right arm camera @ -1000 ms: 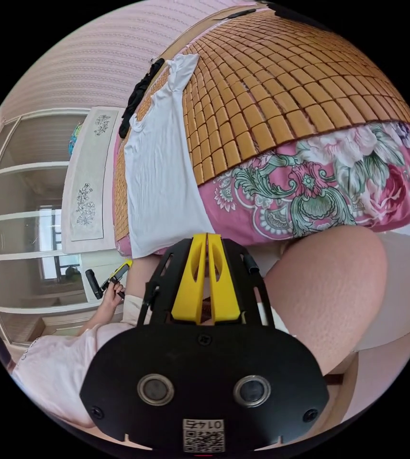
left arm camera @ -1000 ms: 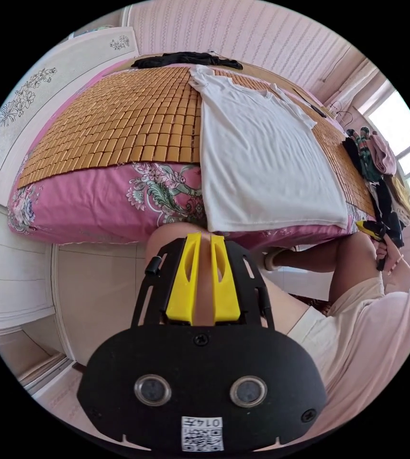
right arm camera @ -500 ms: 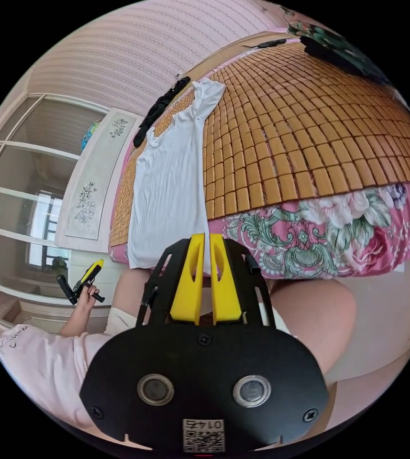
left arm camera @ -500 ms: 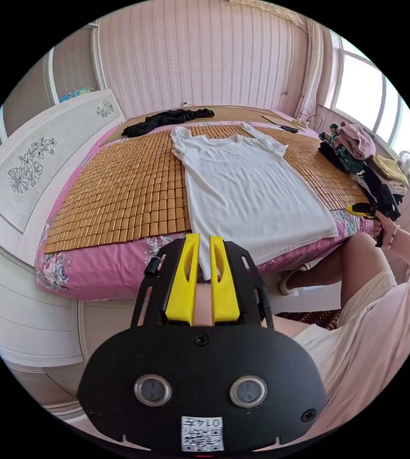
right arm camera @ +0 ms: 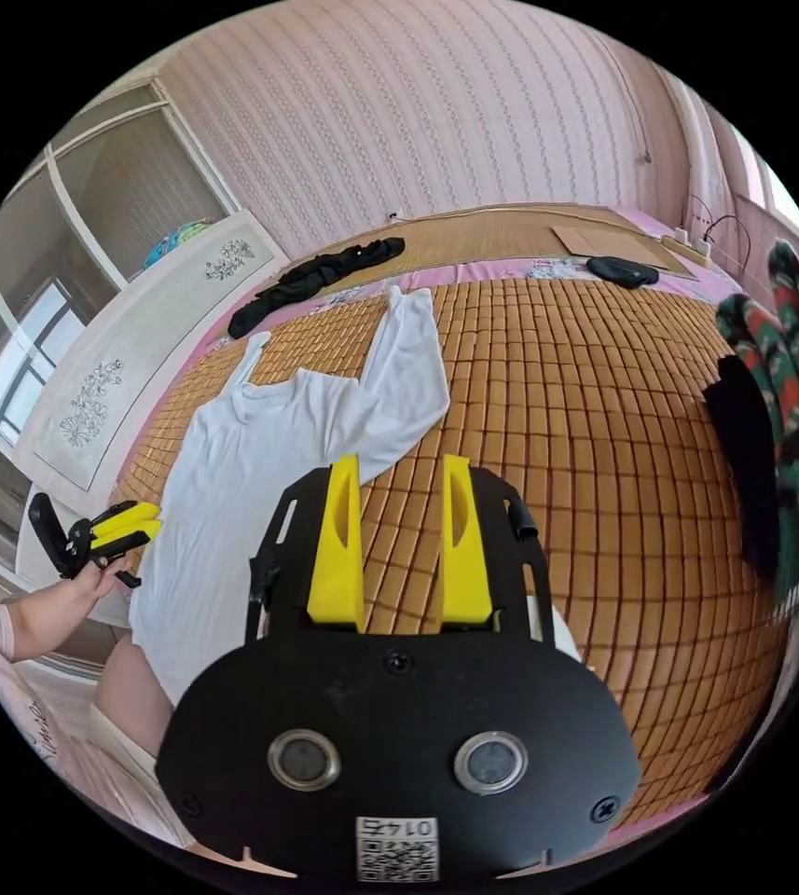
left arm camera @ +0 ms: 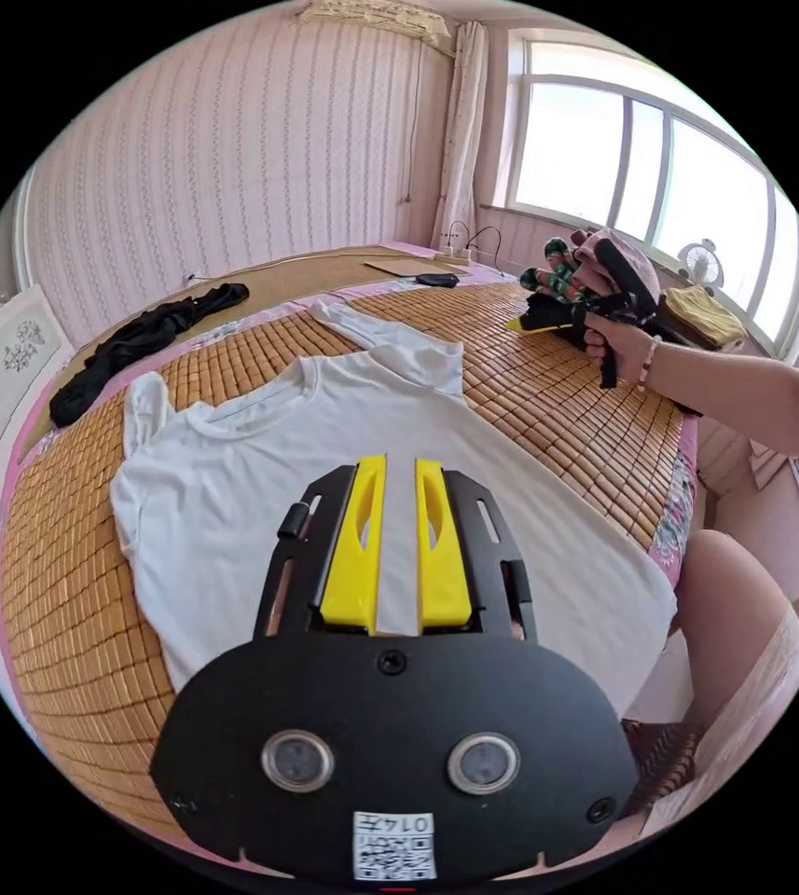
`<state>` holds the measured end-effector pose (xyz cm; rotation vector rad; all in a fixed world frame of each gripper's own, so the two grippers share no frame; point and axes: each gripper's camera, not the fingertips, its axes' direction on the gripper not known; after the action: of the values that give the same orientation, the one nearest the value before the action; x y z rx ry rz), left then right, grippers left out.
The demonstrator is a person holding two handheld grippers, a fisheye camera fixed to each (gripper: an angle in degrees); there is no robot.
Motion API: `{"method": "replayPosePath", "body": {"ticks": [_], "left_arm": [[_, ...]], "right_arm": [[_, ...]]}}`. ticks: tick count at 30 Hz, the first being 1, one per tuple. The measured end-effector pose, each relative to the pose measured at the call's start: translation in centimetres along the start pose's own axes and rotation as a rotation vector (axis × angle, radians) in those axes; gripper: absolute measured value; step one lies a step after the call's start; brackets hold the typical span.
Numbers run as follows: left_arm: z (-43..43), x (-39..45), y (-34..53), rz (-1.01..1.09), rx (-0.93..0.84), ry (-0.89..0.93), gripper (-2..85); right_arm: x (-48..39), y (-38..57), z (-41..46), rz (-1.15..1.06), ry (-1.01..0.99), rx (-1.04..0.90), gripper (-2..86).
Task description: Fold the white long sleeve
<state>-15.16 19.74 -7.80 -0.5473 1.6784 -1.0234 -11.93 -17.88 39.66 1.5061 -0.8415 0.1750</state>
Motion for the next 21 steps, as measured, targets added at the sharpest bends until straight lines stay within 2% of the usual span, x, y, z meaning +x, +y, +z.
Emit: {"method": "replayPosePath", "body": {"ticks": [3, 6, 9, 12, 14, 18, 21], "left_arm": [[6.7, -0.2, -4.3, 0.049, -0.035, 0.040, 6.2], [11.4, 0.5, -7.1, 0.060, -0.089, 0.084, 6.3], [13.7, 1.5, -8.2, 0.058, -0.129, 0.110, 6.3], [14.8, 2.3, -8.4, 0.073, -0.175, 0.106, 6.2], [15.0, 2.5, -8.7, 0.053, -0.186, 0.097, 6.2], [16.2, 2.2, -10.1, 0.026, -0.207, 0.123, 6.2], [18.4, 2.4, -11.8, 0.062, -0.236, 0.131, 6.2]], "right_arm": [[1.6, -5.9, 4.9, -0.007, -0.067, -0.078, 9.7], [2.5, -9.3, 8.8, 0.041, -0.001, -0.092, 8.8], [3.1, -10.0, 12.5, 0.061, -0.018, -0.245, 0.9], [4.1, -9.2, 10.2, 0.130, -0.115, -0.201, 0.1], [4.3, -6.8, 5.5, 0.141, -0.216, -0.135, 0.2], [3.7, -1.6, -1.3, 0.156, -0.171, -0.185, 0.9], [3.3, 1.2, -4.3, 0.136, -0.082, -0.294, 3.4]]}}
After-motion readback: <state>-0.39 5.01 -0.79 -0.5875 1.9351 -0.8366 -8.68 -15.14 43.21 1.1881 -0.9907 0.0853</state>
